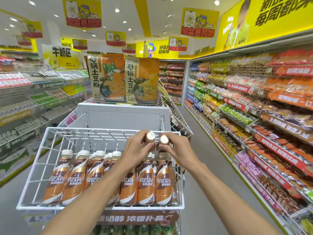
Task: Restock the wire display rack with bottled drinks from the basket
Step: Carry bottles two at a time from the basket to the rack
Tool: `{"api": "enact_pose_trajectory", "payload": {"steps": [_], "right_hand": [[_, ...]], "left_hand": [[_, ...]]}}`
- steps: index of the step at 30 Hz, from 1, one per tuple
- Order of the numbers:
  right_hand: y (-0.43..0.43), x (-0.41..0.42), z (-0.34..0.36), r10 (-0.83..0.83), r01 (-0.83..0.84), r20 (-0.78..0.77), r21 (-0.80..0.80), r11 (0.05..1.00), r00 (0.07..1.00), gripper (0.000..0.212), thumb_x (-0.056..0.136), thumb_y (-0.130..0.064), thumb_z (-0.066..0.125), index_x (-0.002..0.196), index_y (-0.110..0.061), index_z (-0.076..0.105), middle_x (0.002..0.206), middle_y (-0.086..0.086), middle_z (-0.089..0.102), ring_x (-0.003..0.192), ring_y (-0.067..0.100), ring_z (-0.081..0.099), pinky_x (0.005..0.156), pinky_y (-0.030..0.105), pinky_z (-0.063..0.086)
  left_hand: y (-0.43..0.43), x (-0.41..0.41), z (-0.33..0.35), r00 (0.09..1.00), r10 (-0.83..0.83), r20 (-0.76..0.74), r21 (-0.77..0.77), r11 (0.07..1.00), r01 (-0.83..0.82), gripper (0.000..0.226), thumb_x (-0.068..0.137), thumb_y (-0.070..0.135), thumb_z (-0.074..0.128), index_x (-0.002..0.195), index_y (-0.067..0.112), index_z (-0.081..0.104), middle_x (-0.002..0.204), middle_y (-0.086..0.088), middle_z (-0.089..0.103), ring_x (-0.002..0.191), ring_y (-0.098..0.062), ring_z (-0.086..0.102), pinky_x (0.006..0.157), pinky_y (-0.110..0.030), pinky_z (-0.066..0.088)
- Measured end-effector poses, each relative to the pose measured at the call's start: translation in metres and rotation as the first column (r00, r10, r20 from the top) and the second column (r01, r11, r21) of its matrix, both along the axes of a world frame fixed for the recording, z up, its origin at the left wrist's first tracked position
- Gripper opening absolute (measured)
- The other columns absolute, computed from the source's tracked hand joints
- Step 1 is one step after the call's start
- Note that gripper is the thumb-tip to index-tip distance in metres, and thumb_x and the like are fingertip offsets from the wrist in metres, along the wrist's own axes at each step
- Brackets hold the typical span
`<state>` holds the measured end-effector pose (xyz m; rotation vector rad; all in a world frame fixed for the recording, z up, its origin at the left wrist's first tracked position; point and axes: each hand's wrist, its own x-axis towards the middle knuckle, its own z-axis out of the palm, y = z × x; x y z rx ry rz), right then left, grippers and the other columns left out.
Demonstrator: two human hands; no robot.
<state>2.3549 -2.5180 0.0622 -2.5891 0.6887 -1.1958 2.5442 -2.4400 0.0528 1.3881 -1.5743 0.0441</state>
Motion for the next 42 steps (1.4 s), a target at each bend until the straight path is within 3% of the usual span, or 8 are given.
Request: {"api": "enact_pose_trajectory", "payload": {"steps": [5, 10, 15, 19, 22, 32, 37, 42], "right_hand": [[-0.005, -0.006, -0.013, -0.026, 0.025, -0.052, -0.025, 0.999, 0.998, 0.022, 0.092, -0.018, 0.077, 0.112, -0.018, 0.068, 0.095, -0.007, 0.071, 0.085, 0.012, 0.065, 0.076, 0.038, 0.053], [-0.01, -0.002, -0.007, -0.093, 0.1, -0.185, 0.028, 0.995, 0.978, 0.021, 0.093, -0.014, 0.074, 0.111, -0.021, 0.065, 0.097, -0.005, 0.07, 0.089, 0.014, 0.063, 0.078, 0.038, 0.054], [-0.013, 0.007, -0.002, -0.222, 0.247, -0.41, 0.007, 0.969, 0.885, 0.025, 0.095, -0.011, 0.067, 0.119, -0.014, 0.059, 0.103, 0.008, 0.067, 0.094, 0.028, 0.065, 0.08, 0.045, 0.057], [-0.017, 0.012, 0.003, -0.269, 0.286, -0.516, -0.05, 0.957, 0.813, 0.022, 0.091, -0.003, 0.066, 0.111, -0.009, 0.061, 0.102, 0.013, 0.068, 0.095, 0.034, 0.066, 0.08, 0.048, 0.058], [-0.016, 0.013, 0.003, -0.271, 0.276, -0.522, -0.069, 0.959, 0.809, 0.02, 0.088, 0.001, 0.065, 0.105, -0.009, 0.06, 0.098, 0.012, 0.067, 0.09, 0.033, 0.067, 0.076, 0.046, 0.059], [-0.009, 0.012, 0.008, -0.267, 0.289, -0.515, -0.039, 0.956, 0.814, 0.023, 0.098, -0.006, 0.063, 0.12, -0.01, 0.059, 0.104, 0.014, 0.065, 0.095, 0.031, 0.065, 0.076, 0.041, 0.055], [-0.012, 0.019, 0.014, -0.268, 0.32, -0.548, 0.001, 0.947, 0.793, 0.022, 0.097, -0.003, 0.061, 0.114, -0.013, 0.052, 0.094, 0.009, 0.054, 0.07, 0.013, 0.051, 0.058, 0.026, 0.04], [-0.017, 0.031, 0.015, -0.312, 0.351, -0.585, -0.051, 0.935, 0.749, 0.031, 0.095, 0.001, 0.06, 0.125, -0.006, 0.056, 0.098, 0.015, 0.061, 0.091, 0.033, 0.063, 0.071, 0.035, 0.044]], "left_hand": [[-0.009, -0.012, -0.014, 0.993, -0.09, 0.073, -0.015, 0.996, 0.091, 0.02, 0.093, 0.015, 0.069, 0.106, 0.021, 0.056, 0.095, 0.007, 0.061, 0.085, -0.009, 0.058, 0.072, -0.028, 0.048], [-0.019, -0.007, -0.019, 0.987, -0.101, 0.125, 0.11, 0.99, 0.088, 0.019, 0.093, 0.015, 0.062, 0.099, 0.026, 0.048, 0.089, 0.009, 0.058, 0.081, -0.012, 0.055, 0.069, -0.037, 0.048], [-0.027, -0.005, -0.016, 0.983, -0.067, 0.173, 0.26, 0.965, 0.02, 0.017, 0.086, 0.016, 0.061, 0.094, 0.024, 0.05, 0.084, 0.005, 0.062, 0.078, -0.019, 0.059, 0.068, -0.045, 0.051], [-0.033, -0.01, -0.013, 0.978, -0.013, 0.207, 0.339, 0.939, -0.059, 0.019, 0.083, 0.012, 0.069, 0.096, 0.019, 0.057, 0.086, 0.0, 0.065, 0.08, -0.021, 0.061, 0.064, -0.037, 0.048], [-0.035, -0.01, -0.013, 0.98, 0.002, 0.201, 0.34, 0.937, -0.072, 0.017, 0.082, 0.013, 0.069, 0.093, 0.018, 0.058, 0.085, -0.001, 0.065, 0.08, -0.022, 0.061, 0.064, -0.037, 0.048], [-0.033, -0.007, -0.015, 0.985, 0.009, 0.172, 0.316, 0.946, -0.064, 0.015, 0.081, 0.018, 0.068, 0.091, 0.018, 0.057, 0.084, -0.001, 0.064, 0.08, -0.024, 0.06, 0.069, -0.046, 0.053], [-0.042, -0.001, -0.011, 0.985, 0.032, 0.172, 0.326, 0.941, -0.087, 0.021, 0.085, 0.025, 0.072, 0.098, 0.021, 0.057, 0.096, 0.0, 0.063, 0.089, -0.02, 0.057, 0.069, -0.037, 0.048], [-0.049, 0.003, -0.009, 0.986, 0.025, 0.167, 0.335, 0.939, -0.08, 0.018, 0.081, 0.023, 0.076, 0.095, 0.02, 0.065, 0.093, 0.001, 0.067, 0.089, -0.02, 0.061, 0.079, -0.044, 0.054]]}}
